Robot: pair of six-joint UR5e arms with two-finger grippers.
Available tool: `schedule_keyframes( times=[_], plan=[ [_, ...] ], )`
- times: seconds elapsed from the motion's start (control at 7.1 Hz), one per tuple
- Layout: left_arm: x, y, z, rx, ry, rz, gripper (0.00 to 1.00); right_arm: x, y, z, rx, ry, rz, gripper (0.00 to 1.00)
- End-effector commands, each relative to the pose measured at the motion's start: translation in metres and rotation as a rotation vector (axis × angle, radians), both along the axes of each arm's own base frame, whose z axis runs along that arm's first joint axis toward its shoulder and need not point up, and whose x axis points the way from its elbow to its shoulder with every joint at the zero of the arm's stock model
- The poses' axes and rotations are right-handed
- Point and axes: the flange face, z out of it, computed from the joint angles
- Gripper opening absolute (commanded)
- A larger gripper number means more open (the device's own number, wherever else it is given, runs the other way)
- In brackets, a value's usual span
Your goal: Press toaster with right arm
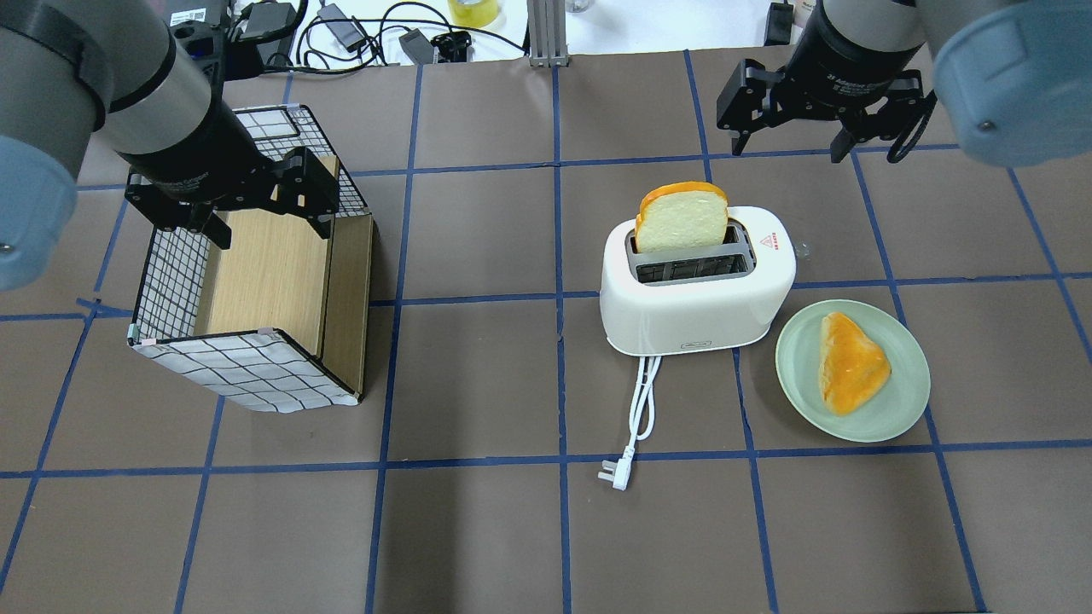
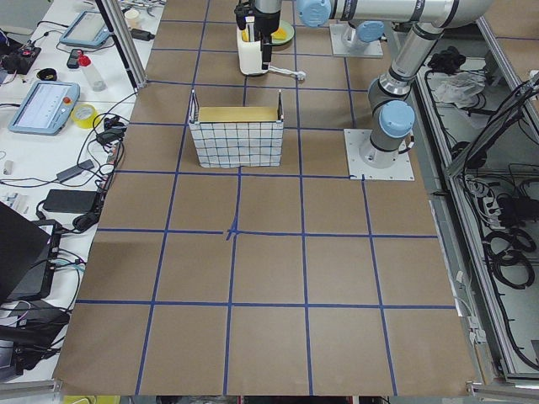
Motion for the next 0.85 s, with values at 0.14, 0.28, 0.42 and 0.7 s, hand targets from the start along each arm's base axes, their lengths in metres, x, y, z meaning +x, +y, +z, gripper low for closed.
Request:
schedule_keyframes(
  times=[0.14,0.28,0.42,0.7],
  plan=[
    [0.000,0.000,0.000,0.000,0.000,0.000,1.00,-0.007,-0.005,-0.002,0.004,-0.010,0.036,1.00],
    [0.000,0.000,0.000,0.000,0.000,0.000,1.00,-0.014,-0.003,0.000,0.000,0.040,0.025,1.00],
    [0.000,0.000,0.000,0.000,0.000,0.000,1.00,-0.016,-0.003,0.001,-0.001,0.053,0.018,1.00],
    [0.000,0.000,0.000,0.000,0.000,0.000,1.00,-0.015,-0.003,0.003,-0.010,0.051,0.010,1.00]
  ],
)
